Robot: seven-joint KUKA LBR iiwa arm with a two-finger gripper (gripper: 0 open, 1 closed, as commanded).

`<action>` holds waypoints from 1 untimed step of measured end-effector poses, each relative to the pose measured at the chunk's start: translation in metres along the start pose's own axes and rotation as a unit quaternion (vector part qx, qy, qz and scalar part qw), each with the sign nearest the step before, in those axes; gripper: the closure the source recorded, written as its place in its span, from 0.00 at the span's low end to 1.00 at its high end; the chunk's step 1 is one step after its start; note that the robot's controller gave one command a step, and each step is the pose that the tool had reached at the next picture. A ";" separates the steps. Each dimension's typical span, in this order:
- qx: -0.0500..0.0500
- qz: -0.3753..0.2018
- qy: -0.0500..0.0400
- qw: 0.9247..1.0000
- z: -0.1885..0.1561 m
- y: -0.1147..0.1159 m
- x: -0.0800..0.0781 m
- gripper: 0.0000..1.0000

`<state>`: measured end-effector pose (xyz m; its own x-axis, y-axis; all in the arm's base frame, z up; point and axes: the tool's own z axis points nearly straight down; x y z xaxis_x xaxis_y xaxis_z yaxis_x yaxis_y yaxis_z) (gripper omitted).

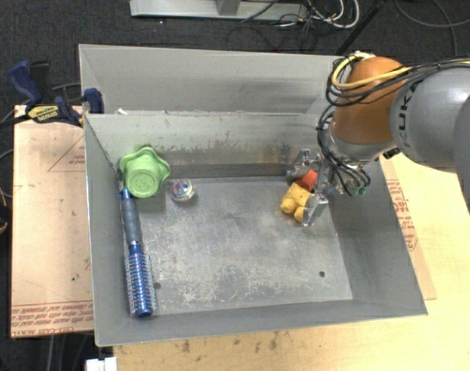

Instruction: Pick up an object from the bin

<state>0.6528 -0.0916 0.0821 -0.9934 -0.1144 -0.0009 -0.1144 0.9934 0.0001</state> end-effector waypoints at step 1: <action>0.000 -0.001 -0.001 1.000 -0.003 0.001 -0.001 1.00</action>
Offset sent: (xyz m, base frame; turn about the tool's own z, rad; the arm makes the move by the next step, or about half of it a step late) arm 0.0000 0.0000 0.0000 0.0000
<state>0.6535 -0.0902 0.0846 -0.9932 -0.1163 -0.0032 -0.1163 0.9932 0.0004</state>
